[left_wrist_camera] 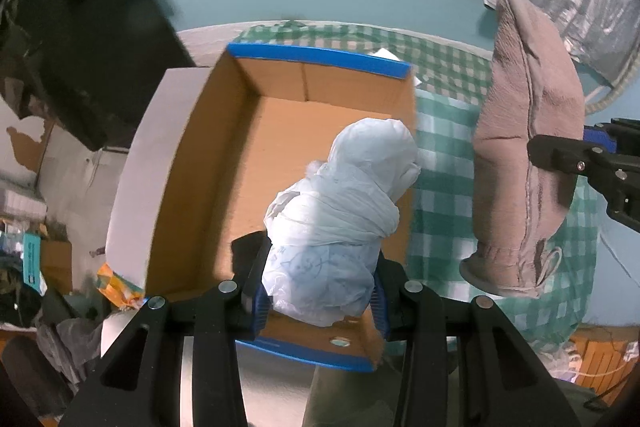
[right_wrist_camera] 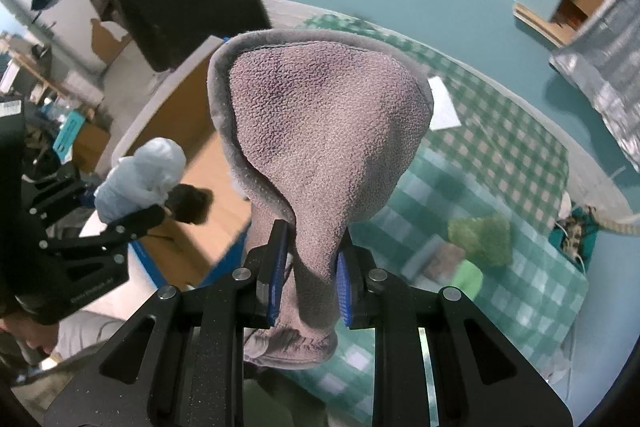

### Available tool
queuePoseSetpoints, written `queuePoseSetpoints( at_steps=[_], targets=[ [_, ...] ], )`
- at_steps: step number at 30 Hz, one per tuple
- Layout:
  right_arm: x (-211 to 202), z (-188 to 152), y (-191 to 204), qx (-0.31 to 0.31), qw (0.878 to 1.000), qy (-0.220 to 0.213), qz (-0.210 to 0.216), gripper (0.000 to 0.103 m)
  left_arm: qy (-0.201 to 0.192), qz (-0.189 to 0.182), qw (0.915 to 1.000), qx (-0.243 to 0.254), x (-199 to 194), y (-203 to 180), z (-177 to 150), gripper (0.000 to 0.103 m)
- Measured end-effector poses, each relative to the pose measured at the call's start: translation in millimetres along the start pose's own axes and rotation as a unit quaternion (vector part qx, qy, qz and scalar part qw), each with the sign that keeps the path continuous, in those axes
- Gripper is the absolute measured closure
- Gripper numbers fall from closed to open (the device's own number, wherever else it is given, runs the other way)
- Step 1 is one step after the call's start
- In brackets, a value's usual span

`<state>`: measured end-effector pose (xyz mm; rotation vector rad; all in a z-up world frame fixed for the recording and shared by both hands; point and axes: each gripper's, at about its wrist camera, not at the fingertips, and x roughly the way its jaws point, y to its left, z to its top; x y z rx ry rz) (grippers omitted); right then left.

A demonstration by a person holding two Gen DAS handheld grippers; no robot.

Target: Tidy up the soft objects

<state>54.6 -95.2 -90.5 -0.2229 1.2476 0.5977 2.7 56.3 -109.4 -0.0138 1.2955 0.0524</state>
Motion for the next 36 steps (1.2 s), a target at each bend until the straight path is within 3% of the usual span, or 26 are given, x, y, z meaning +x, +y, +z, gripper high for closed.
queuePoseSetpoints(
  at_steps=[6, 13, 20, 23, 28, 30, 36],
  targets=[
    [9.9, 25.8, 29.3, -0.025, 1.000, -0.002, 0.014, 0.083, 0.000, 0.011, 0.9996, -0.028, 1.5, 28.1, 0.4, 0.062],
    [25.8, 50.4, 60.1, -0.050, 0.998, -0.001, 0.026, 0.091, 0.002, 0.021, 0.9979, -0.061, 6.8, 58.9, -1.3, 0.062],
    [68.8, 64.7, 79.4, -0.054, 0.997, 0.038, 0.037, 0.091, 0.018, 0.031, 0.9960, -0.082, 22.6, 82.6, -4.1, 0.061],
    [76.4, 65.9, 85.2, -0.054, 0.997, 0.045, 0.036, 0.091, 0.029, 0.027, 0.9948, -0.094, 29.3, 92.7, -4.7, 0.057],
    [81.4, 66.0, 94.0, -0.056, 0.996, 0.055, 0.031, 0.091, 0.055, 0.005, 0.9888, -0.139, 44.8, 109.9, -8.9, 0.029],
    [83.2, 66.7, 96.1, -0.056, 0.996, 0.058, 0.028, 0.091, 0.050, 0.006, 0.9886, -0.142, 44.3, 111.2, -9.6, 0.024],
    [83.3, 65.3, 96.5, -0.048, 0.997, 0.060, 0.026, 0.091, 0.045, 0.015, 0.9908, -0.127, 41.5, 111.1, -10.9, 0.024]
  ],
)
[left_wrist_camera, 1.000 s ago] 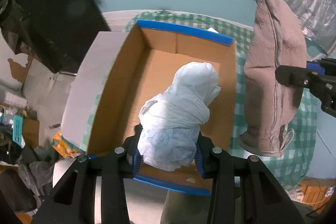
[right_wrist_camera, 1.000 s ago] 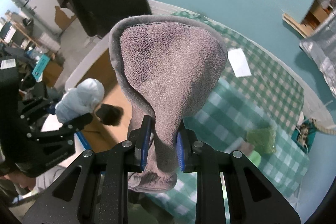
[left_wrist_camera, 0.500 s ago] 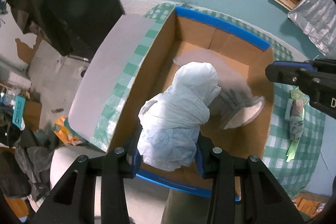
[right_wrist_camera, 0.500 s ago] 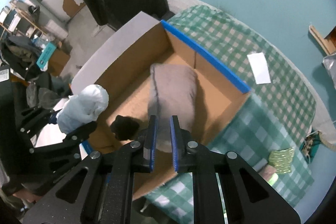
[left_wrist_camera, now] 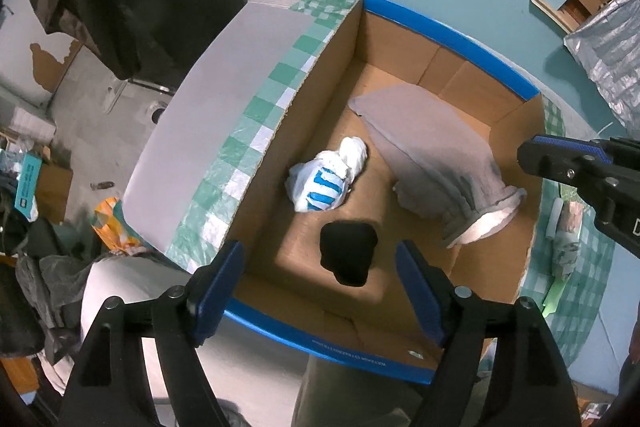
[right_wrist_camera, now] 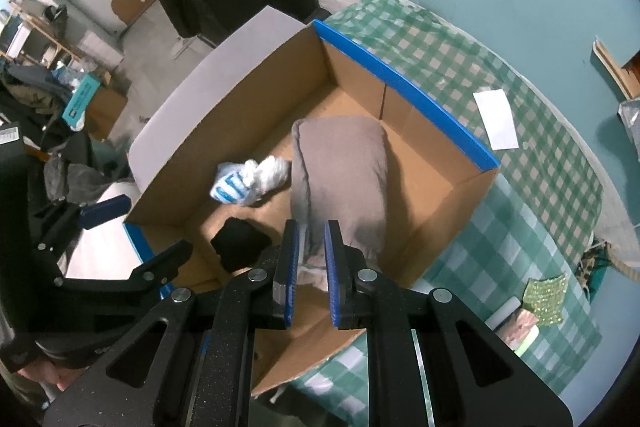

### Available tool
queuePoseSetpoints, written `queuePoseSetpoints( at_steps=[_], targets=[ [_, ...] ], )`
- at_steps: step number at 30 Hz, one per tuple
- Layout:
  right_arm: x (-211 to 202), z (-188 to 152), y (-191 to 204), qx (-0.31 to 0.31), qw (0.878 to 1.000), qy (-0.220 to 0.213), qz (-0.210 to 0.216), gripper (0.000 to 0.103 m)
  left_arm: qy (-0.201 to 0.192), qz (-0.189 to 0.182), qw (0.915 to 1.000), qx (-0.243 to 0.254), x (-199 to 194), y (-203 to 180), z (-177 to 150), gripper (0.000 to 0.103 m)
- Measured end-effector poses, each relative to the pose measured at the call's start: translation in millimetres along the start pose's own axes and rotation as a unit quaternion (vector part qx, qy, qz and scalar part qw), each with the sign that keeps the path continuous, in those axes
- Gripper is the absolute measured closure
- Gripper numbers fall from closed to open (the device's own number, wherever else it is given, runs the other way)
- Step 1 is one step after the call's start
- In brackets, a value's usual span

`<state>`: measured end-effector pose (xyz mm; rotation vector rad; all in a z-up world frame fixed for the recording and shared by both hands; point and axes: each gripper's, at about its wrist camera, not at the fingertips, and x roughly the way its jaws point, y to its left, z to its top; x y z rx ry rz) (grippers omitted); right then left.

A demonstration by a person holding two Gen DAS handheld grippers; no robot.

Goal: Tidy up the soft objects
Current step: 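Open both grippers over the box and withdraw them back over the cloth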

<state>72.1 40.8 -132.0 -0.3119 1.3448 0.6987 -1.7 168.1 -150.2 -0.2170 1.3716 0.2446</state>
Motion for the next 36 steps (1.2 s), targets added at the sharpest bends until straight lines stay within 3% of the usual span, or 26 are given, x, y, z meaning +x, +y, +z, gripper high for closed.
queuePoseSetpoints(
  at_steps=[11, 16, 20, 36],
  targets=[
    [-13.3, -7.2, -4.8, 0.013, 1.000, -0.013, -0.003, 0.079, -0.015, -0.006, 0.9997, 0.017, -18.1, -13.1, -1.4, 0.023],
    [-21.0, -13.9, -13.1, 0.026, 0.999, -0.021, -0.009, 0.070, -0.018, -0.009, 0.9994, 0.029, -24.5, -24.0, -3.3, 0.023],
    [-26.3, -20.6, -20.6, 0.035, 0.999, -0.027, -0.016, 0.054, -0.020, -0.009, 0.9989, 0.041, -27.9, -34.3, -5.0, 0.023],
    [-51.7, -64.5, -71.3, 0.101, 0.994, -0.042, -0.029, 0.047, -0.024, -0.021, 0.9943, 0.101, -37.6, -90.1, -12.7, 0.023]
  ],
)
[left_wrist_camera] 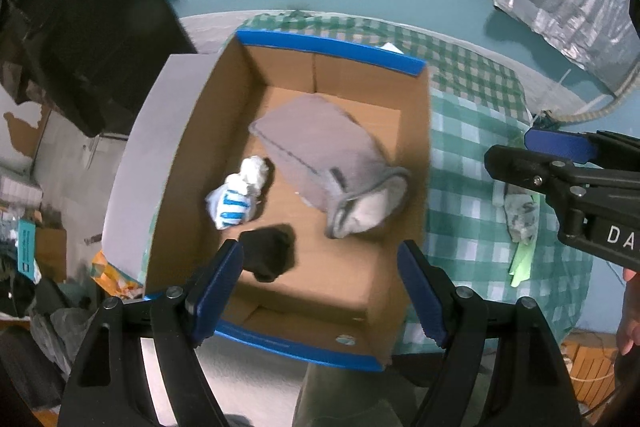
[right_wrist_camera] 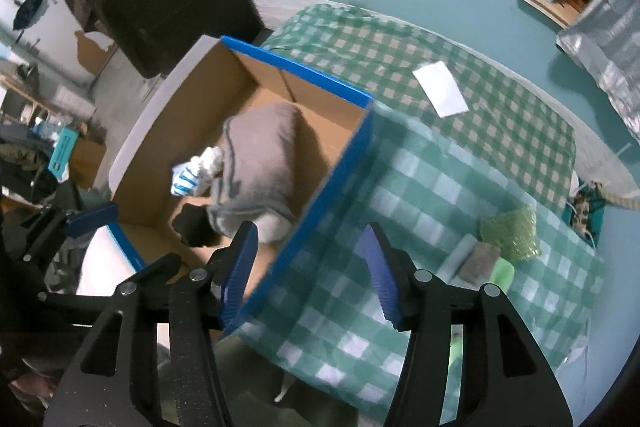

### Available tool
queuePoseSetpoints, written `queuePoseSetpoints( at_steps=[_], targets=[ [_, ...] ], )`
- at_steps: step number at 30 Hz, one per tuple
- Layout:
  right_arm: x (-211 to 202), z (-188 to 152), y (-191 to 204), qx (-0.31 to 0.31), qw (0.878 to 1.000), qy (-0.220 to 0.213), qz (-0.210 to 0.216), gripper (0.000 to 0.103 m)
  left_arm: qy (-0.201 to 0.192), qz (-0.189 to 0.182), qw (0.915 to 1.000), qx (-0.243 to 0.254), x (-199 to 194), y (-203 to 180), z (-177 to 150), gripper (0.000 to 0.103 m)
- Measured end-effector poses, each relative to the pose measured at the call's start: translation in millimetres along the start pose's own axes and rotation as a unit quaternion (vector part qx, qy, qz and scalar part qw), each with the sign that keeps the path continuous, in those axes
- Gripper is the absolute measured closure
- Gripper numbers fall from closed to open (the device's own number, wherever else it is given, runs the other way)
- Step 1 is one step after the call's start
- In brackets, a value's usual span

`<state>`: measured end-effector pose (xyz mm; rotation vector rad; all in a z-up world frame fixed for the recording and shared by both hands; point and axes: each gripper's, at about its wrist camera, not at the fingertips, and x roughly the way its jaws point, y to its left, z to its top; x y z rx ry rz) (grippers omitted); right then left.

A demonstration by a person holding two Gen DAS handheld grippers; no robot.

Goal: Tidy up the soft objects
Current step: 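Open both grippers over the box and withdraw them back over the cloth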

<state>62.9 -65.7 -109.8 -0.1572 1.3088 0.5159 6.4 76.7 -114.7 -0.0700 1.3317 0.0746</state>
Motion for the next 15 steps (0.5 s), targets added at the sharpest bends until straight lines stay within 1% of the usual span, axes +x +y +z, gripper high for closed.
queuePoseSetpoints(
  at_steps=[8, 12, 15],
  targets=[
    [-9.0, -19.7, -36.2, 0.030, 0.999, 0.001, -0.012, 0.047, 0.002, -0.009, 0.9996, 0.025, -0.8, -29.3, -0.2, 0.023],
    [-12.9, -32.7, -56.3, 0.042, 0.999, 0.002, -0.020, 0.042, 0.003, -0.013, 0.9992, 0.037, -1.5, -44.0, -0.7, 0.023],
    [-14.2, -44.2, -75.5, 0.053, 0.998, 0.008, -0.029, 0.042, 0.001, -0.014, 0.9986, 0.051, -2.8, -57.3, -0.9, 0.023]
  ],
)
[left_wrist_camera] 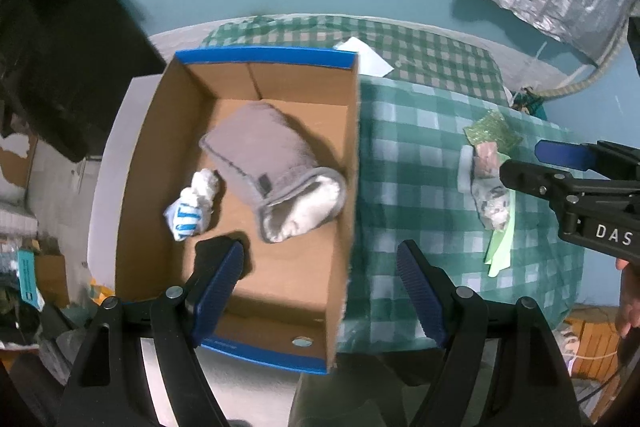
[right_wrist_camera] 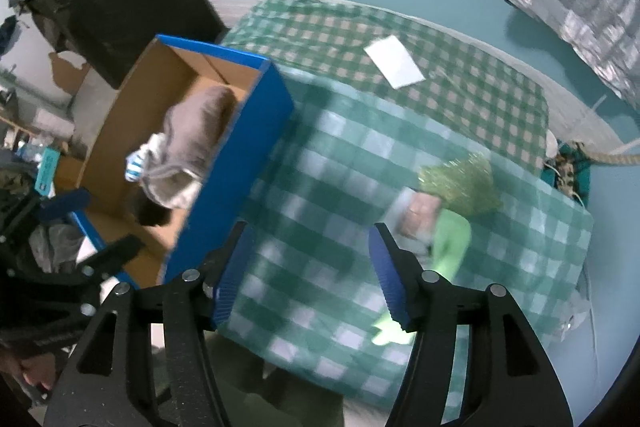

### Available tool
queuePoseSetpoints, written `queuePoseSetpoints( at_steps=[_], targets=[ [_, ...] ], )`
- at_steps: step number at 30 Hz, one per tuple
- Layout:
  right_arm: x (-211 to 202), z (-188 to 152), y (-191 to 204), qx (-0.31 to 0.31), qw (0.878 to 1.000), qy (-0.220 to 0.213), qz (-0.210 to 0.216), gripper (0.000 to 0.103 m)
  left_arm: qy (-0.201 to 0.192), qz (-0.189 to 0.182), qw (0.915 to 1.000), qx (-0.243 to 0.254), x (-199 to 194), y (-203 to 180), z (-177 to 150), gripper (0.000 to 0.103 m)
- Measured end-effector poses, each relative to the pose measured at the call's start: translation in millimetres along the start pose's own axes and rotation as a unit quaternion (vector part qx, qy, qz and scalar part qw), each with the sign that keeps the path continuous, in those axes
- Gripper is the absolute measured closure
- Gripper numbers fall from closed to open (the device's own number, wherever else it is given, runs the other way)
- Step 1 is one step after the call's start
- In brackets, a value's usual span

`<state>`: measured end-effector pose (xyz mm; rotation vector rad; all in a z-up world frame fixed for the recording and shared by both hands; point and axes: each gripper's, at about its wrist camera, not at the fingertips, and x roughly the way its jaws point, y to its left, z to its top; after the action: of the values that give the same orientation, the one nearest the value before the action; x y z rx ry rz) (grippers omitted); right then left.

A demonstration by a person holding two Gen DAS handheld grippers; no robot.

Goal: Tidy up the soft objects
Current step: 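Open both grippers over the box and withdraw them back over the cloth, then grasp the tan-and-grey cloth bundle with the left gripper while the right grasps the light green foam sheet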

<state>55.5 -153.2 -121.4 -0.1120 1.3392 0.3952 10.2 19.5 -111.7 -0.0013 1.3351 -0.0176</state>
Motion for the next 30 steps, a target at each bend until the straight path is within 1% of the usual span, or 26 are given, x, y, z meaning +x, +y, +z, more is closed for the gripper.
queuePoseSetpoints(
  at_steps=[8, 14, 24, 30],
  targets=[
    [-1.5, -23.2, -50.8, 0.040, 0.999, 0.008, -0.017, 0.042, 0.001, -0.002, 0.9993, 0.037, 3.6, -32.8, 4.8, 0.022],
    [-1.8, -38.9, -84.7, 0.071, 0.997, 0.014, -0.023, 0.041, 0.014, -0.009, 0.9983, 0.057, 15.6, -59.8, 5.9, 0.022],
    [8.3, -58.4, -120.0, 0.099, 0.994, 0.025, -0.030, 0.041, 0.032, -0.015, 0.9963, 0.078, 35.0, -94.4, 8.9, 0.022],
    [27.0, -62.1, -135.3, 0.110, 0.993, 0.026, -0.024, 0.041, 0.040, -0.022, 0.9962, 0.075, 49.4, -107.7, 15.8, 0.022]
  ],
)
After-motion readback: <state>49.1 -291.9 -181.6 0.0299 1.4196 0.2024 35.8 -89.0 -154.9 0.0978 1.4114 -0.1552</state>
